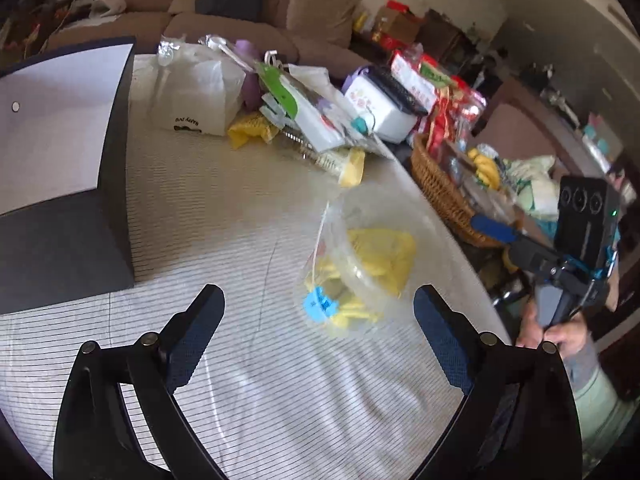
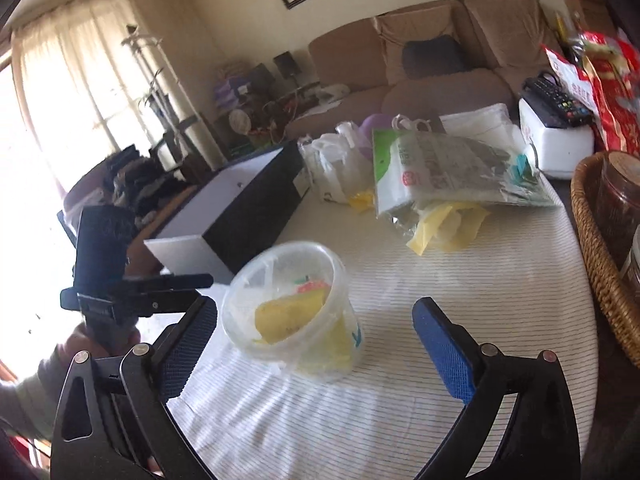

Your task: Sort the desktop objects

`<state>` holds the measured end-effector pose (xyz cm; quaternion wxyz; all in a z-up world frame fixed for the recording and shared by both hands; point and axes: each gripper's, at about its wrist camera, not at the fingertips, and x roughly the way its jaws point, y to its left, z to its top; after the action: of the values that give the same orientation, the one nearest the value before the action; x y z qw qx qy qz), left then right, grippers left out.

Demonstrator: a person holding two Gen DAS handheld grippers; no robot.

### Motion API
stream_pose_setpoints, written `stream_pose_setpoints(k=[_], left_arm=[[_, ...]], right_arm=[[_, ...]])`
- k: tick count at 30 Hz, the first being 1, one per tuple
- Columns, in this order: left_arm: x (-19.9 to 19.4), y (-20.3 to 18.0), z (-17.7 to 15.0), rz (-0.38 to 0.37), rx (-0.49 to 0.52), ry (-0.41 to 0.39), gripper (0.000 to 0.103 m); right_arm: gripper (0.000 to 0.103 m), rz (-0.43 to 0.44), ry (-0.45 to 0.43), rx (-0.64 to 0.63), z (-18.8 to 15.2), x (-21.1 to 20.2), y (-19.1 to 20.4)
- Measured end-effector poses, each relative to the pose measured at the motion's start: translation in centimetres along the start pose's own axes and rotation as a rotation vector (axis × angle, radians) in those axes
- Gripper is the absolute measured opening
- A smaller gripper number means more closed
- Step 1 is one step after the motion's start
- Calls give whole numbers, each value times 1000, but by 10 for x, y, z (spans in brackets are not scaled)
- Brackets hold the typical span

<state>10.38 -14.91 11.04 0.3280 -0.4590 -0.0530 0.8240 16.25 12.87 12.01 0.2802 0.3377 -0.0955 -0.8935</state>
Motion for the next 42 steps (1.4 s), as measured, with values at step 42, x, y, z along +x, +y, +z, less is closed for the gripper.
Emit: stream_pose_setpoints(k=[42], left_arm=[[46,22,-50,-64,33,212,96]], right_arm=[[96,235,85,-39,-52,56,46]])
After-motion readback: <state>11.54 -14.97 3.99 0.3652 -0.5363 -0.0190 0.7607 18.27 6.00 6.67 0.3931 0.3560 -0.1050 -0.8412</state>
